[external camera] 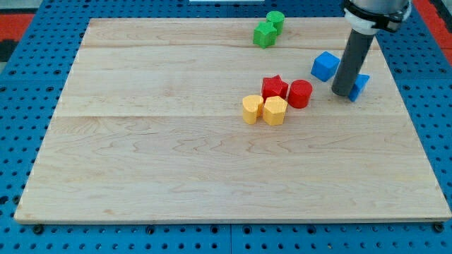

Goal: Move the blue triangle closer to the blue cube

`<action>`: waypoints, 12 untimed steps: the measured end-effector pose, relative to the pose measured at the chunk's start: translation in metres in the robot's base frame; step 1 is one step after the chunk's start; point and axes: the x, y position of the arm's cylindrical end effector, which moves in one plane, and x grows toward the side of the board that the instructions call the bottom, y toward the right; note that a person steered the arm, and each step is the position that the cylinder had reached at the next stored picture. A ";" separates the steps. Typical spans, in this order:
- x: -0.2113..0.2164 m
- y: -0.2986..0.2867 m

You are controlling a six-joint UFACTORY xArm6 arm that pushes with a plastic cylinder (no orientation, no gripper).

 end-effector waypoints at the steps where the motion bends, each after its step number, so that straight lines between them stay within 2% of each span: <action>1: 0.010 -0.041; 3: -0.013 -0.174; 4: -0.039 -0.194; 5: -0.017 -0.119; 6: 0.053 -0.028; 7: 0.081 0.038; 9: 0.008 0.042; 10: -0.016 0.016; 11: -0.022 0.015; 12: -0.011 0.030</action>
